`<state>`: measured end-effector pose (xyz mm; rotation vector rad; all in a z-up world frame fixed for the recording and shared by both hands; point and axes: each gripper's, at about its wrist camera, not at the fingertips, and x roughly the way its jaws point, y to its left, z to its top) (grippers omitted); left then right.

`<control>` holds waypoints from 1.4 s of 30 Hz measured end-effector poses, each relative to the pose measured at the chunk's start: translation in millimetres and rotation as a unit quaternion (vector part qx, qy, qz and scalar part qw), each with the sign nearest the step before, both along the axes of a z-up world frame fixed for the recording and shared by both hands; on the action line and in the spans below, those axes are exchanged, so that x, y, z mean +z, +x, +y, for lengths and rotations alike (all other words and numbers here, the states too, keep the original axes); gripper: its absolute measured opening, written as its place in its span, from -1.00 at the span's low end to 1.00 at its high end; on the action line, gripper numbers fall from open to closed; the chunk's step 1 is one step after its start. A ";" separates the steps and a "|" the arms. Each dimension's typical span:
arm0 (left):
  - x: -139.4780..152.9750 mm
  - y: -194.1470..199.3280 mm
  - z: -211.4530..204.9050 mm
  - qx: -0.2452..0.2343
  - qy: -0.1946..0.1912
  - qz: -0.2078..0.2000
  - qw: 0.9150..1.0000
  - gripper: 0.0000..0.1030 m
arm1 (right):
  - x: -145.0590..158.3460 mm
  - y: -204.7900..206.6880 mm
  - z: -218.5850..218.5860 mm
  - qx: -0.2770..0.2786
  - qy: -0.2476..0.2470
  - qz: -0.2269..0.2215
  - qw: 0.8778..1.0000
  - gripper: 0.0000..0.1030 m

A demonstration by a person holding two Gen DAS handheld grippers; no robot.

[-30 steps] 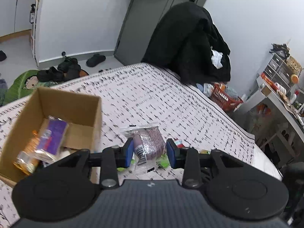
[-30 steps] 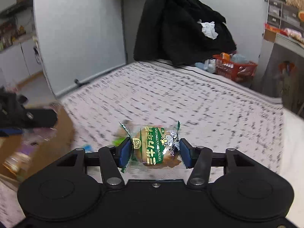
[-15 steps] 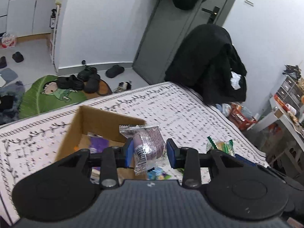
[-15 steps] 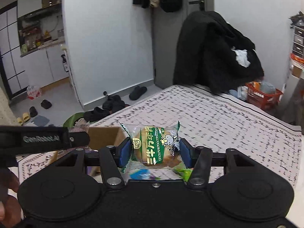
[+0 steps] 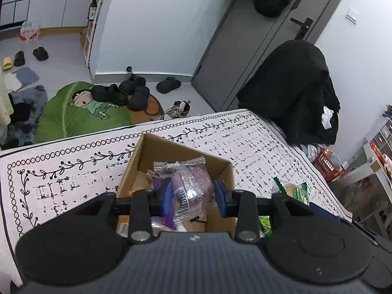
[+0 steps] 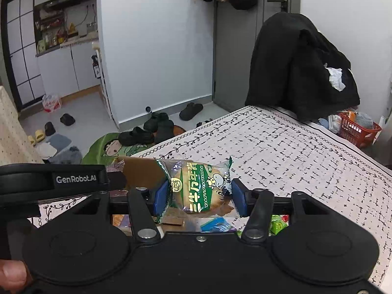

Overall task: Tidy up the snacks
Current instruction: 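Carry the pastry and green biscuit pack over the box and release both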

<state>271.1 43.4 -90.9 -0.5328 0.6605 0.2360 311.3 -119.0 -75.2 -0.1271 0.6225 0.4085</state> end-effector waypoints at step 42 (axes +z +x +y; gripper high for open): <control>-23.0 -3.0 33.4 0.065 -0.049 0.030 0.996 0.47 | -13.3 16.6 -0.1 -0.017 0.060 0.068 0.996 0.28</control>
